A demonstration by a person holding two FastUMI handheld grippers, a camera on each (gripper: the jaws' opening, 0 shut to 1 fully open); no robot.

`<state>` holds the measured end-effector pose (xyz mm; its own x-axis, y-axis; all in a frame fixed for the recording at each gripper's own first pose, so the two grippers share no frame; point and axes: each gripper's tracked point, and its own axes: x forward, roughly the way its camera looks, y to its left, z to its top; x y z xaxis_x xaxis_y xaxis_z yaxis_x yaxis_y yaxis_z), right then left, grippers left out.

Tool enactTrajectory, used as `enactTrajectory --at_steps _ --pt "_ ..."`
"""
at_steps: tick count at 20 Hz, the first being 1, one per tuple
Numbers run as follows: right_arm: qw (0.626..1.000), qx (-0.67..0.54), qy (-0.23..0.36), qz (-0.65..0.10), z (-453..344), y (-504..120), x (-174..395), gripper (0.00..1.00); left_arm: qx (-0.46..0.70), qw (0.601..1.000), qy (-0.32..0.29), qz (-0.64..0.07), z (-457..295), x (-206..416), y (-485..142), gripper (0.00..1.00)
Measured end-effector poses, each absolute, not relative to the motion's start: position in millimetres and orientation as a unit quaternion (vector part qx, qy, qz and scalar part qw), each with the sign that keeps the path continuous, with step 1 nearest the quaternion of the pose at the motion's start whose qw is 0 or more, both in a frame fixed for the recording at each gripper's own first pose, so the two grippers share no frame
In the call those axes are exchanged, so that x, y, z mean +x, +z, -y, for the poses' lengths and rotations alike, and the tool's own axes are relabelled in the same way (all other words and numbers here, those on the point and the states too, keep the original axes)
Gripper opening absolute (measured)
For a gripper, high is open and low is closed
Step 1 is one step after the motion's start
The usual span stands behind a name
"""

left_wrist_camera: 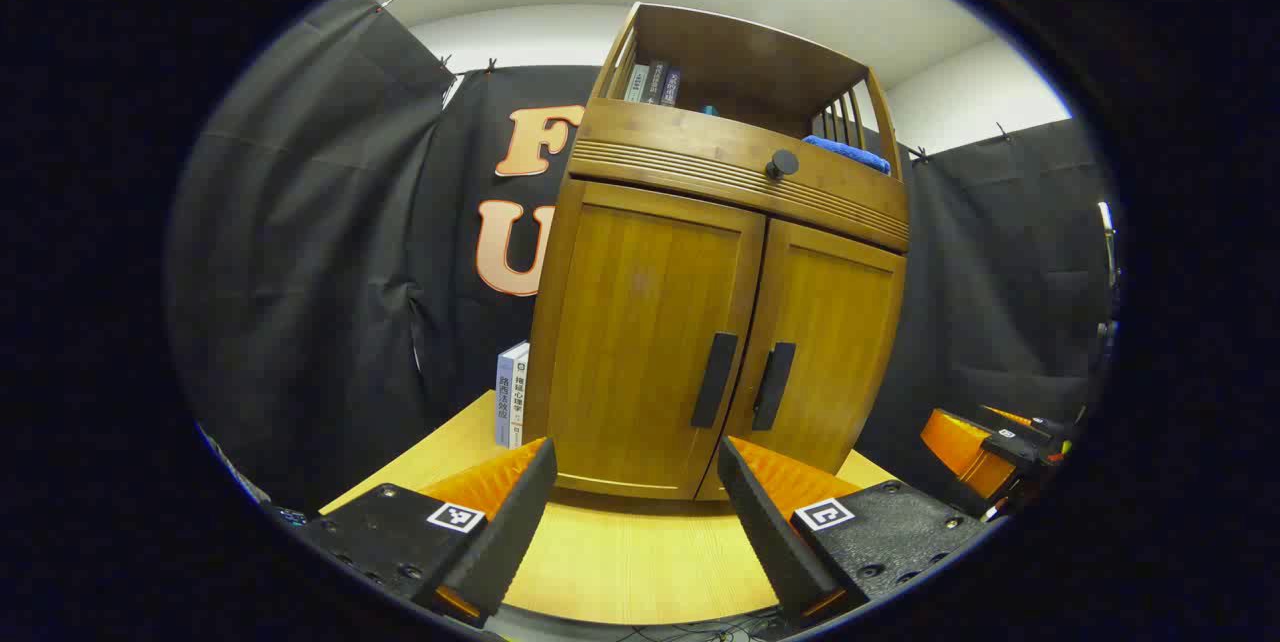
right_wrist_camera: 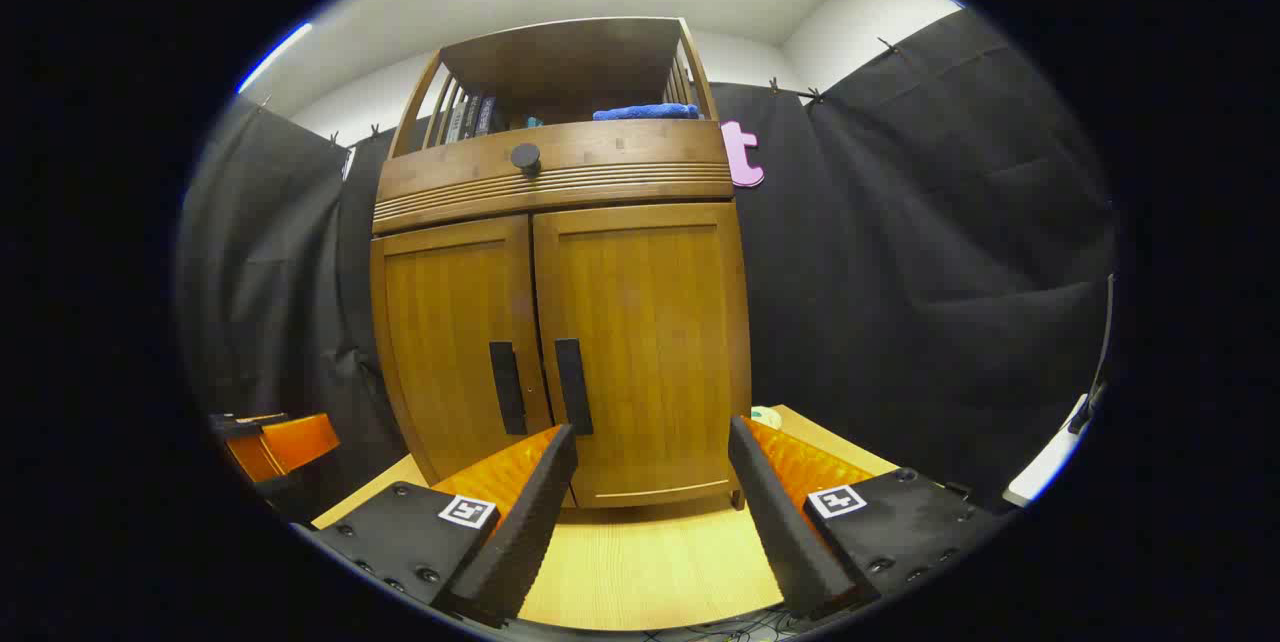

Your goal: Open the right door of the double-door shoe cabinet with the right hand, and open the left door with the left hand.

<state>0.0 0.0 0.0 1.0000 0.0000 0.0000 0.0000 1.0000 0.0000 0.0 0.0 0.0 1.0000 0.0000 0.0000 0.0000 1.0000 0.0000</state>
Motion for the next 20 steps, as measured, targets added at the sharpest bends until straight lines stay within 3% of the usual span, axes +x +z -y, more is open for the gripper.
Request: enactTrajectory --at_steps 20 --pt "1.000 -0.012 0.005 -0.001 -10 -1 26 0.98 0.007 1.000 0.017 0.003 -16 13 -1 0.97"
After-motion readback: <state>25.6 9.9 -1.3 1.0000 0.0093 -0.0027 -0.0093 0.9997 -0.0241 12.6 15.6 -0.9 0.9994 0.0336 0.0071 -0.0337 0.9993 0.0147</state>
